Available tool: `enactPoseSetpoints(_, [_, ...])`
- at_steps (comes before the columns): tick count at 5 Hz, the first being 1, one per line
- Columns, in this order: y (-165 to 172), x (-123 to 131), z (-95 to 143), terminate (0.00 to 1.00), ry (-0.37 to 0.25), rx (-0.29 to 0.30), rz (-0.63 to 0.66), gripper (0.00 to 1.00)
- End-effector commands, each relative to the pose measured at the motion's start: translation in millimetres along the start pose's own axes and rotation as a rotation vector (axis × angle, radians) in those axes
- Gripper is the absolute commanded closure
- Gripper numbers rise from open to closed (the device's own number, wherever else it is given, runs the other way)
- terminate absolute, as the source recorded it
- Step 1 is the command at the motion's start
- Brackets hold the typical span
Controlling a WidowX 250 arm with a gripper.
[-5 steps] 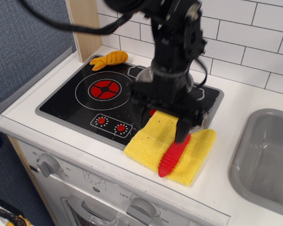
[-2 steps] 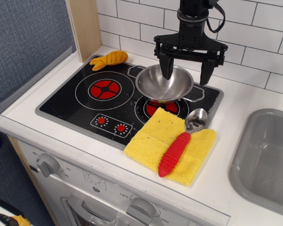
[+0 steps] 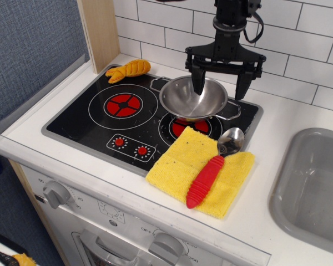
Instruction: Move the wok to the front left.
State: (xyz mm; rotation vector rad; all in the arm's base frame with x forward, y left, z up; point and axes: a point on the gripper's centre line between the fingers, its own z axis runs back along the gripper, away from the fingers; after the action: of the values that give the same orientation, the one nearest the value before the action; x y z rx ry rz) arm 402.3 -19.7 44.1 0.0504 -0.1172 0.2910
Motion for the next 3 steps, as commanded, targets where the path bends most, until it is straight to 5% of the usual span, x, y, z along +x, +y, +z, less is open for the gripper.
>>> enactPoseSetpoints(1, [-2.4,9.4,-7.2,0.00,0.004,-0.027,0.020,0.00])
enactPoseSetpoints(2, [-4.5,8.3,-8.2,0.00,-0.008,-0.022,0.017,1.00])
enactPoseSetpoints(3, [-2.8,9.7,-6.9,0.00,-0.013,-0.013,0.015,1.00])
